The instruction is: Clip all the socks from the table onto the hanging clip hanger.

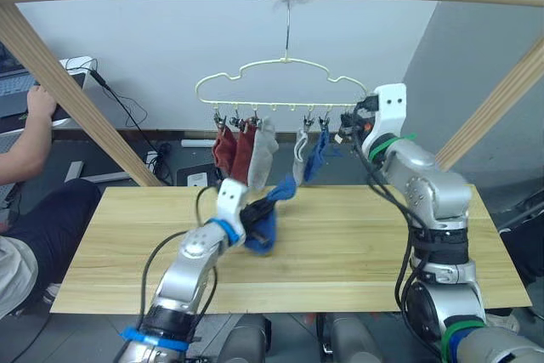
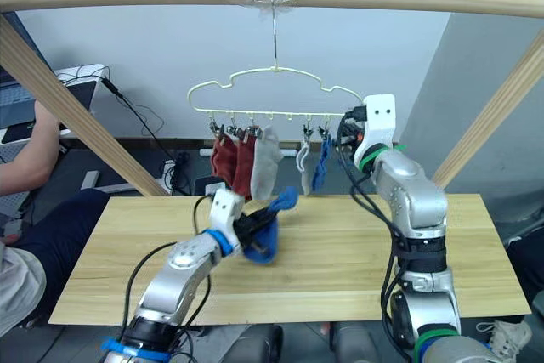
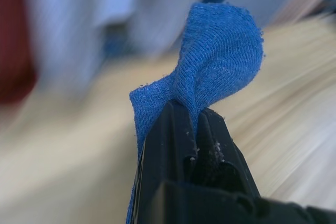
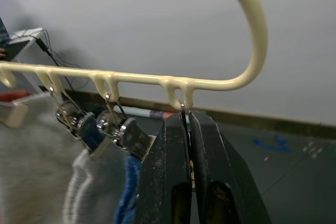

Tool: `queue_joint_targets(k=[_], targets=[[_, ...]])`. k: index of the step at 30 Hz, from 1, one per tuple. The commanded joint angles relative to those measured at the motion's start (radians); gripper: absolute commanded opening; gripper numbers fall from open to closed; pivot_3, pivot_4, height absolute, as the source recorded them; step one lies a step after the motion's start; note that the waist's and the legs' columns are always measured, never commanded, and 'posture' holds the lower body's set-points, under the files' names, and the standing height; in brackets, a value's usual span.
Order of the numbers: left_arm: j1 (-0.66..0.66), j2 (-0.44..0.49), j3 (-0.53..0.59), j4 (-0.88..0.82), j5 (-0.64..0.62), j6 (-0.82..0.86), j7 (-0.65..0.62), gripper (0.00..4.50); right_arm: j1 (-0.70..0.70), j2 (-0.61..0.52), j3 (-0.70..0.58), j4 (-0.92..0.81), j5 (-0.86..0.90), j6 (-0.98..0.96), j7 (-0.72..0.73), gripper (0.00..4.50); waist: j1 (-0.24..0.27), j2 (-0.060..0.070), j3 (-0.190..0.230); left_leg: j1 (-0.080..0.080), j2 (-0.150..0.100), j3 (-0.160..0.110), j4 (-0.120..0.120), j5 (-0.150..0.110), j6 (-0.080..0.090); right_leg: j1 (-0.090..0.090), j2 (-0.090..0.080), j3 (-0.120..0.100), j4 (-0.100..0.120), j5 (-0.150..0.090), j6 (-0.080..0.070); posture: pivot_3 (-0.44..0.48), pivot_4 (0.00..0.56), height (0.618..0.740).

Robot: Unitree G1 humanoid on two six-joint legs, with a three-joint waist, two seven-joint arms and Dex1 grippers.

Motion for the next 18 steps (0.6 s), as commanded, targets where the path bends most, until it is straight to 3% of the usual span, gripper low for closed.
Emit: queue_joint_targets(k=[1,18], targets=[[-0.022,-0.020,-0.017,-0.052,-0.006,0.012,0.016,0.01,-0.026,0.004,-0.075,-0.024,0.057,0.114,-0.034,0.00,-0.002,0.000,0.000,0.000,0.000,0.000,-0.001,0.000,0.000,0.000,0.000,0.000,0.000,0.000,0.000,-0.051,0.203,0.740],[-0.111,-0.143,-0.071,0.002,0.018,0.053,0.098,0.01,-0.096,0.113,-0.239,-0.101,0.216,0.386,-0.148,0.00,-0.006,0.000,0.000,-0.001,0.000,0.001,0.000,0.000,0.002,-0.001,0.000,0.000,0.000,0.000,0.000,-0.089,0.215,0.740]])
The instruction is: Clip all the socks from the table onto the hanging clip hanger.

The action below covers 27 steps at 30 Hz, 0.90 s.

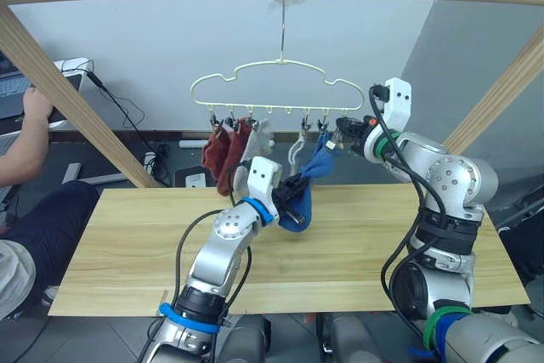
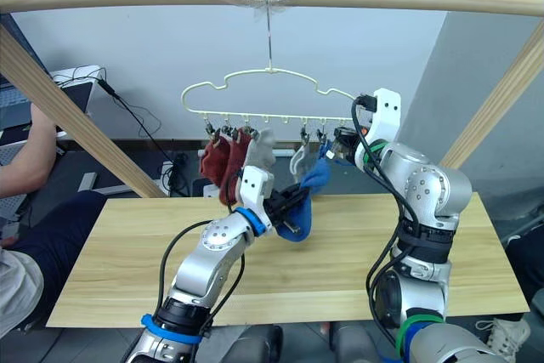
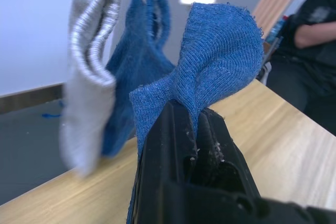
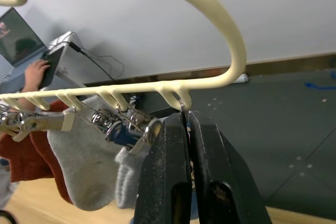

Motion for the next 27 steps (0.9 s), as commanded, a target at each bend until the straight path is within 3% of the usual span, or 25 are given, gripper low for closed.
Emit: queue_joint_targets(k=[1,10,17,27], targets=[[-0.017,-0.011,-0.008,-0.003,-0.001,-0.008,0.008,0.01,-0.021,0.014,-0.035,-0.033,0.024,0.034,-0.029,0.00,-0.002,0.000,0.000,0.000,0.000,0.000,0.000,0.000,0.000,0.000,0.000,0.000,0.000,0.000,0.000,-0.089,0.215,0.740],[-0.069,-0.035,0.010,0.045,-0.015,-0.017,0.021,0.01,-0.035,0.030,-0.065,-0.033,0.047,0.063,-0.060,0.00,-0.011,0.000,0.000,0.000,0.000,0.000,0.000,0.000,0.000,0.000,0.000,0.000,0.000,0.000,0.000,-0.092,0.217,0.740],[0.014,0.003,-0.041,-0.021,-0.034,0.031,-0.053,0.01,-0.045,0.027,-0.077,-0.028,0.052,0.065,-0.069,0.00,-0.019,0.000,0.000,0.000,0.000,0.000,-0.001,0.000,0.000,0.000,0.000,0.000,0.000,0.000,0.000,-0.092,0.217,0.740],[-0.039,-0.042,0.000,0.022,-0.040,0.032,0.004,0.01,-0.044,0.037,-0.077,-0.033,0.060,0.075,-0.076,0.00,-0.019,0.000,0.000,0.000,0.000,0.000,0.000,0.001,0.001,0.000,0.000,0.000,0.000,0.000,0.000,-0.093,0.218,0.740]])
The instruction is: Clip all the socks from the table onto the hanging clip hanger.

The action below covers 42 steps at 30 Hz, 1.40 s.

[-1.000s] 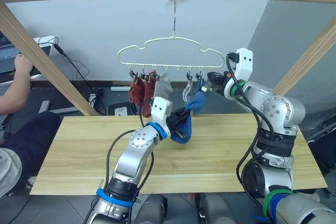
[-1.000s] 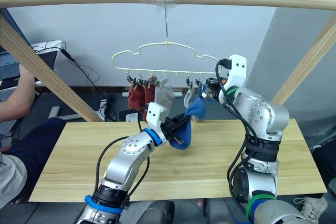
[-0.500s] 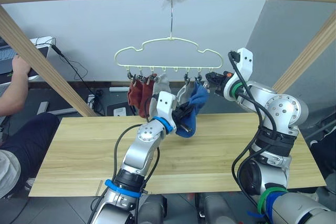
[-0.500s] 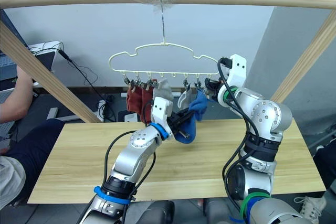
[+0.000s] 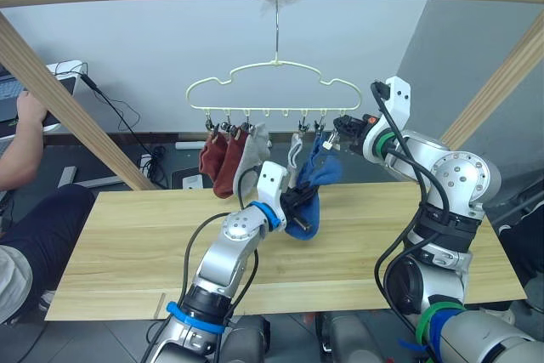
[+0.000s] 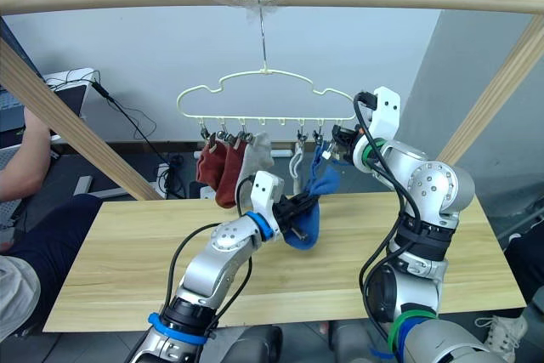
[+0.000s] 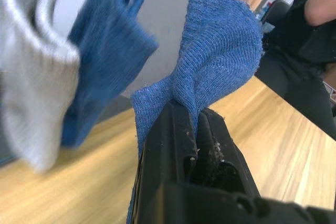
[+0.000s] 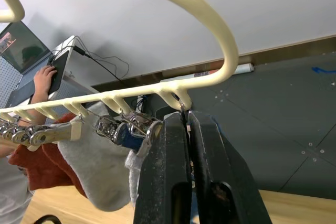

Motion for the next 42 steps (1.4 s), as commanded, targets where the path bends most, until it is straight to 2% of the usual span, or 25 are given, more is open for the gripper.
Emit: queue_joint_targets(k=[1,14,17,20,27,28,30,32,35,42], targets=[[-0.033,-0.025,0.027,-0.004,-0.019,-0.012,0.025,0.01,-0.006,0.002,-0.006,-0.029,0.013,0.007,-0.007,0.00,-0.001,0.000,0.000,0.000,0.000,0.000,0.000,0.000,0.000,0.000,0.000,0.000,0.000,0.000,0.000,-0.093,0.218,0.740],[-0.073,-0.057,0.047,0.026,-0.012,-0.036,0.054,0.01,-0.002,0.004,-0.011,-0.025,0.026,0.009,-0.008,0.00,0.000,0.000,0.000,0.000,0.000,0.000,-0.001,0.000,0.000,0.000,0.000,0.000,0.000,0.000,0.000,-0.086,0.212,0.740],[-0.067,-0.059,0.038,0.013,-0.015,-0.033,0.045,0.00,-0.005,0.011,-0.026,-0.028,0.046,0.010,-0.003,0.77,-0.001,0.000,0.000,0.000,0.000,0.000,0.000,0.000,0.000,0.000,0.000,0.000,0.000,0.000,0.000,-0.086,0.209,0.740],[-0.062,-0.064,0.032,0.001,-0.025,-0.029,0.035,0.00,-0.005,0.013,-0.033,-0.034,0.055,0.010,0.000,1.92,-0.001,0.000,0.000,0.000,0.000,0.000,-0.001,0.000,0.000,0.000,0.000,0.000,0.000,0.000,0.000,-0.086,0.209,0.740],[-0.056,-0.069,0.022,-0.029,-0.063,0.001,-0.002,0.00,-0.024,-0.019,-0.040,-0.033,0.080,-0.021,0.044,4.28,-0.002,0.000,0.000,0.000,0.000,0.000,-0.001,0.000,0.000,-0.001,0.000,0.000,0.000,0.000,0.000,-0.085,0.204,0.740],[-0.056,-0.070,0.022,-0.030,-0.073,0.007,-0.009,0.00,-0.027,-0.029,-0.035,-0.028,0.079,-0.033,0.050,4.46,-0.002,0.000,0.000,0.000,0.000,0.000,-0.001,0.000,0.000,-0.001,0.000,0.000,0.000,0.000,0.000,-0.088,0.198,0.740],[-0.058,-0.072,0.023,-0.030,-0.088,0.018,-0.016,0.00,-0.025,-0.050,-0.017,-0.022,0.073,-0.057,0.058,4.46,-0.002,0.000,0.000,0.000,0.000,0.000,-0.001,0.000,0.000,-0.001,0.000,0.000,0.000,0.000,0.000,-0.088,0.198,0.740],[-0.062,-0.082,0.034,-0.033,-0.115,0.040,-0.017,0.62,-0.015,-0.076,0.016,-0.024,0.057,-0.085,0.064,4.50,-0.002,0.000,0.000,0.000,0.000,0.001,-0.001,0.000,0.000,-0.001,0.000,0.000,0.000,0.000,0.000,-0.091,0.195,0.740],[-0.066,-0.087,0.040,-0.035,-0.136,0.060,-0.020,1.32,-0.007,-0.085,0.029,-0.021,0.062,-0.107,0.061,4.50,-0.002,0.000,0.000,0.000,0.000,0.001,-0.001,0.000,0.000,-0.001,0.000,0.000,0.000,0.000,0.000,-0.091,0.195,0.740],[-0.055,-0.075,0.041,-0.036,-0.180,0.132,-0.033,3.48,0.020,-0.091,0.047,-0.044,0.082,-0.138,0.060,4.50,-0.003,0.000,0.000,0.000,0.000,0.001,0.000,0.000,0.000,-0.001,0.000,0.000,0.000,0.000,0.000,-0.097,0.188,0.740]])
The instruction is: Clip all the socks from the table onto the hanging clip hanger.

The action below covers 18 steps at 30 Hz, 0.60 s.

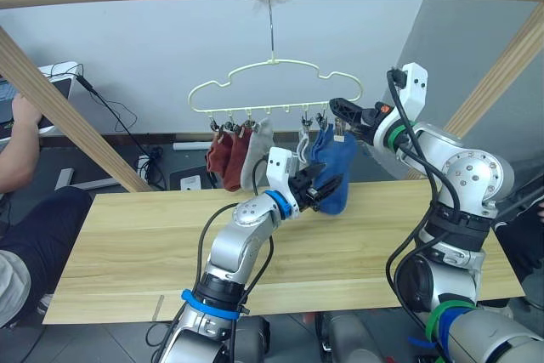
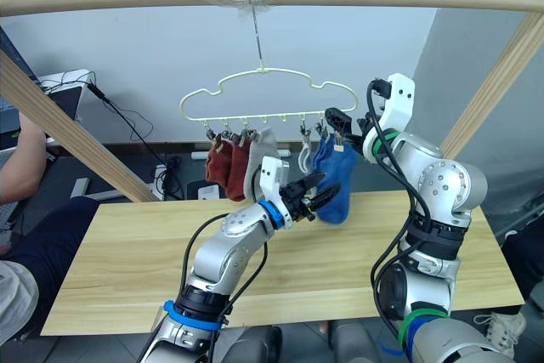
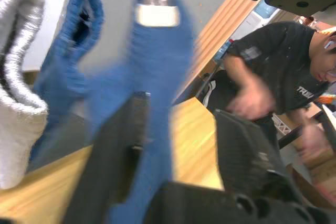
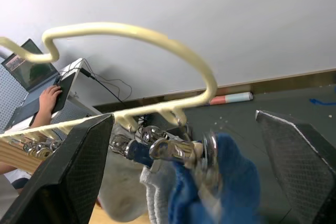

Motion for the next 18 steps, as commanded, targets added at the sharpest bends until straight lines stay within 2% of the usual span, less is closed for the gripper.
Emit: queue_joint_targets(k=[1,3,8,10,13,18], targets=[[0.007,0.011,-0.004,-0.033,-0.021,0.026,-0.016,3.79,0.003,-0.008,0.005,-0.045,0.021,-0.031,0.011,4.50,0.000,0.000,0.000,0.000,0.000,0.000,0.000,0.000,0.000,0.000,0.000,0.000,0.000,0.000,0.000,-0.099,0.188,0.740],[0.011,0.017,-0.001,-0.035,-0.027,0.040,-0.017,4.40,0.006,-0.008,0.006,-0.045,0.023,-0.036,0.007,4.50,-0.001,0.000,0.000,0.000,0.000,0.000,0.000,0.000,0.000,0.000,0.000,0.000,0.000,0.000,0.000,-0.099,0.188,0.740],[0.015,0.035,-0.004,-0.045,-0.027,0.050,-0.026,4.46,0.015,-0.013,0.013,-0.045,0.027,-0.044,0.006,4.50,0.000,0.000,0.000,0.000,0.000,0.000,0.000,0.000,0.000,0.000,0.000,0.000,0.000,0.000,0.000,-0.098,0.189,0.740],[0.042,0.078,0.011,-0.080,-0.031,0.053,-0.047,4.46,0.034,-0.031,0.029,-0.060,0.020,-0.050,0.018,4.50,-0.001,0.000,0.000,0.000,0.000,0.000,0.000,0.000,-0.001,0.000,0.000,0.000,0.000,0.000,0.000,-0.093,0.191,0.740],[0.103,0.209,0.058,-0.142,-0.019,0.024,-0.102,4.46,0.095,-0.115,0.073,-0.101,0.011,-0.074,0.084,4.50,-0.003,0.000,0.000,0.000,0.001,0.000,-0.001,0.001,-0.001,-0.001,0.000,0.000,0.000,0.000,0.000,-0.087,0.195,0.740],[0.145,0.366,0.163,-0.126,-0.002,0.003,-0.096,4.46,0.208,-0.246,0.117,-0.100,-0.012,-0.184,0.203,4.50,0.001,0.000,0.000,0.000,0.000,0.000,-0.001,0.000,0.000,0.000,0.000,0.000,-0.001,0.000,0.000,-0.068,0.203,0.740]])
